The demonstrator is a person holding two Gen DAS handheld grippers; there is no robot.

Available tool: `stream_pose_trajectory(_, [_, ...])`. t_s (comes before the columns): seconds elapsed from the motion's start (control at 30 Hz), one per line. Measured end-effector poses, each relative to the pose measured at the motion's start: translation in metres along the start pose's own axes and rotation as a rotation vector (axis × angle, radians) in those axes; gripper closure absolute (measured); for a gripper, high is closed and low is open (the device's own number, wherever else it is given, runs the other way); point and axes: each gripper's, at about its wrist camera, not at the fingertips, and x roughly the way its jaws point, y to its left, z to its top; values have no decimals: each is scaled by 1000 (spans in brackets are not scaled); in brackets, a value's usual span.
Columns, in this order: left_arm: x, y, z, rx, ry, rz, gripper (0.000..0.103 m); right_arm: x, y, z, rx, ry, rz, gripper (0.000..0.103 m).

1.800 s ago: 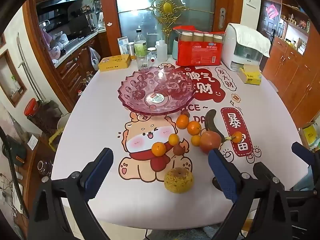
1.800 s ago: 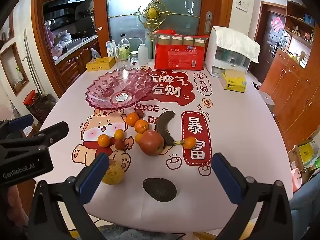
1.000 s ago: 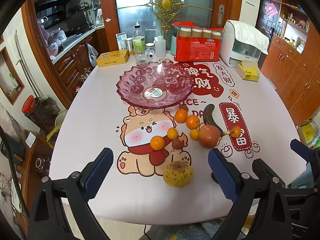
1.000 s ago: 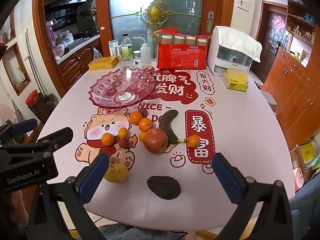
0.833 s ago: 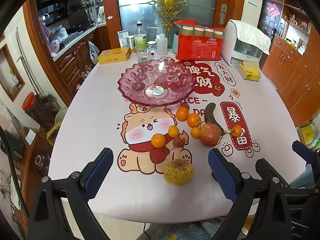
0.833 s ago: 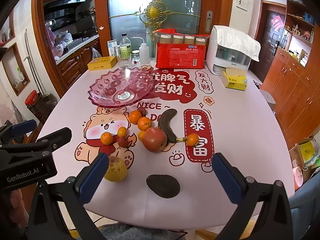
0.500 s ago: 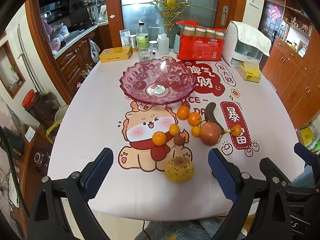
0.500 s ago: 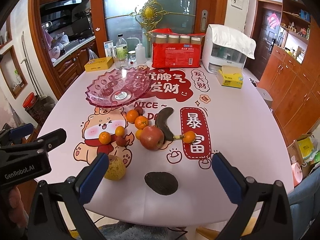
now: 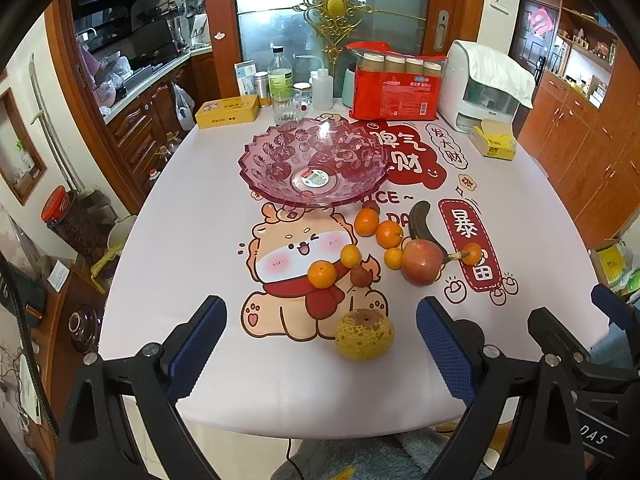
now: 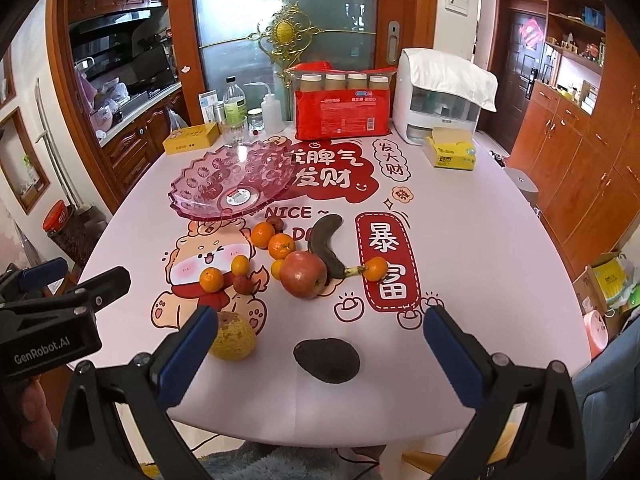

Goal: Organize fruits

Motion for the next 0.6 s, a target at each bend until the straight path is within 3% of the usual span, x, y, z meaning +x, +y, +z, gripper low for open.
stream_pose_trajectory(0.43, [5, 18, 4, 42, 0, -29, 8, 1, 10, -1, 58, 0, -30, 0])
stream_pose_trajectory(0.6, [17, 21, 3, 27, 35, -73, 8, 3, 9, 0, 61, 16, -55, 0])
